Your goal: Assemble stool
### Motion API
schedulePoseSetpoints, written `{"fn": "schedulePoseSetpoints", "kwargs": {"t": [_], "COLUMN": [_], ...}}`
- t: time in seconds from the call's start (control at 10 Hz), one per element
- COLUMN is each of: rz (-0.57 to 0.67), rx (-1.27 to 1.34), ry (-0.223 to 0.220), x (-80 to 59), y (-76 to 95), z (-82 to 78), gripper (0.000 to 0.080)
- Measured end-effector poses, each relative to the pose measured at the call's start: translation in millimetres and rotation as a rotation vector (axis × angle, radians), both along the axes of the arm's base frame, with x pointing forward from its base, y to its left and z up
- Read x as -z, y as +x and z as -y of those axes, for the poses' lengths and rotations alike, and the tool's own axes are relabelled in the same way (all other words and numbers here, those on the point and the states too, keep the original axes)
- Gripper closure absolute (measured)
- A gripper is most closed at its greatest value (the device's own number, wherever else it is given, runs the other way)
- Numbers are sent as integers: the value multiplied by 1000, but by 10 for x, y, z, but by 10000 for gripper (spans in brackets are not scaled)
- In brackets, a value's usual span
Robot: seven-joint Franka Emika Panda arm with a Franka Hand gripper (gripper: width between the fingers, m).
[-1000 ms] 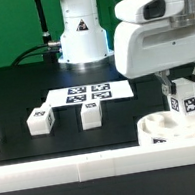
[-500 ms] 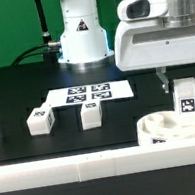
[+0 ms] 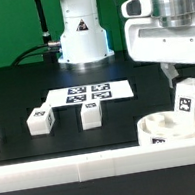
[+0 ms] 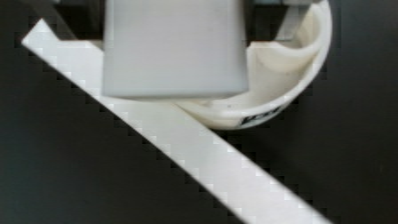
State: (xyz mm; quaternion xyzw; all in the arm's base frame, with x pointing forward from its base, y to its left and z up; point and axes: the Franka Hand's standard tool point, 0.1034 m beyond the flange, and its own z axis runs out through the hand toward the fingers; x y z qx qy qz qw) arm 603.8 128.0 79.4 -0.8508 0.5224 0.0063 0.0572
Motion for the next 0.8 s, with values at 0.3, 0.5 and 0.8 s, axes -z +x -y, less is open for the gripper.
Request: {"fn": "schedulePoseSetpoints", "kwargs": {"t": [0.3, 0.5, 0.8], "rz": [-11, -40, -81], "rx": [413, 678, 949], "ry": [78, 128, 167], "x": [-5, -4, -9], "y": [43, 62, 76], "z": [-5, 0, 12], "gripper": [465, 465, 465]}}
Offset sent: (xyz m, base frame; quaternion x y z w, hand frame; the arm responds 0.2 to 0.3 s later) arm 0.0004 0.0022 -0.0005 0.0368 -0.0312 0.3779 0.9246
